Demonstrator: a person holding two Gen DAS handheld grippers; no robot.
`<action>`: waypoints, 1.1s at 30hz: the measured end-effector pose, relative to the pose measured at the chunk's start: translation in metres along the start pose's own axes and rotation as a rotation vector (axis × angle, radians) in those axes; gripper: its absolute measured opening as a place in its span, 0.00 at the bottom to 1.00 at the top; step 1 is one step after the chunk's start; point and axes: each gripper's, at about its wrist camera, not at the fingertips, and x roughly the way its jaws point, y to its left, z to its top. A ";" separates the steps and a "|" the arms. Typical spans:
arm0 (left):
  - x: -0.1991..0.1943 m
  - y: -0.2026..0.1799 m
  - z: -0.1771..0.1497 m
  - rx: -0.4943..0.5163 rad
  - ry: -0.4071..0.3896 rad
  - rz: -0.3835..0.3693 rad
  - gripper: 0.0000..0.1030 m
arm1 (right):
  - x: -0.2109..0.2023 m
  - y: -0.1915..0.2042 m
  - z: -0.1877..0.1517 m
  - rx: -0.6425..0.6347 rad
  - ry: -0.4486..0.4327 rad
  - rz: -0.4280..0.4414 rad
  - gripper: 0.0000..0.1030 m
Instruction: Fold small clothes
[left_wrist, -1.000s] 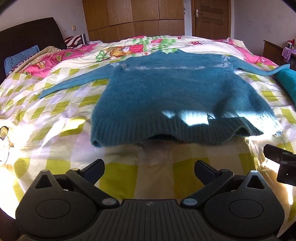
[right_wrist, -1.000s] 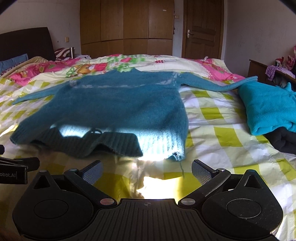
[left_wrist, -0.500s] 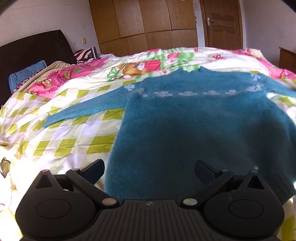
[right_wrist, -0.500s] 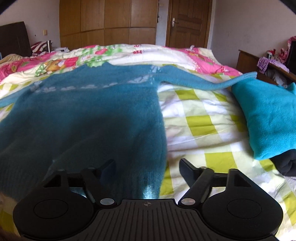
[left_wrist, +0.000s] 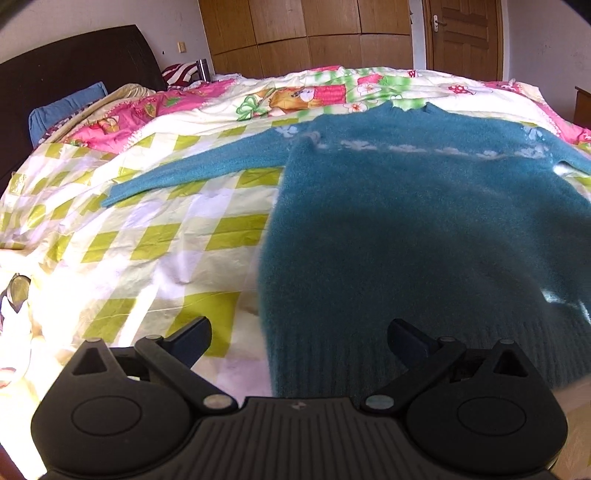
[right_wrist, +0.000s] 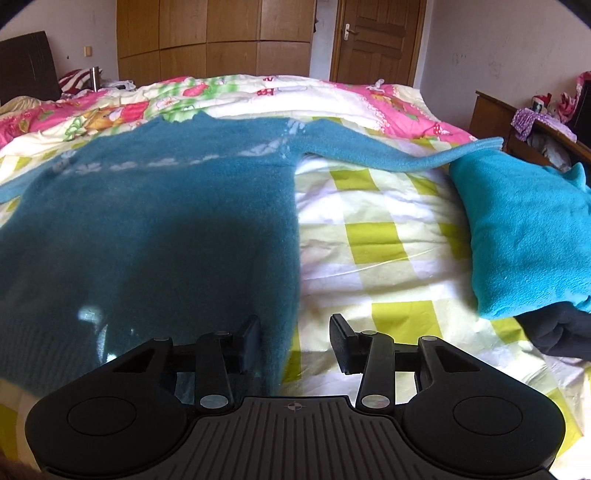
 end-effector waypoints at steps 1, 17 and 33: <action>-0.006 0.001 0.004 0.004 -0.018 -0.014 1.00 | -0.003 -0.002 0.002 0.000 -0.014 0.002 0.42; 0.091 -0.149 0.131 0.244 -0.076 -0.319 1.00 | 0.143 -0.116 0.102 0.483 0.011 -0.039 0.62; 0.124 -0.231 0.165 0.312 0.065 -0.388 1.00 | 0.196 -0.165 0.148 0.805 -0.015 0.022 0.70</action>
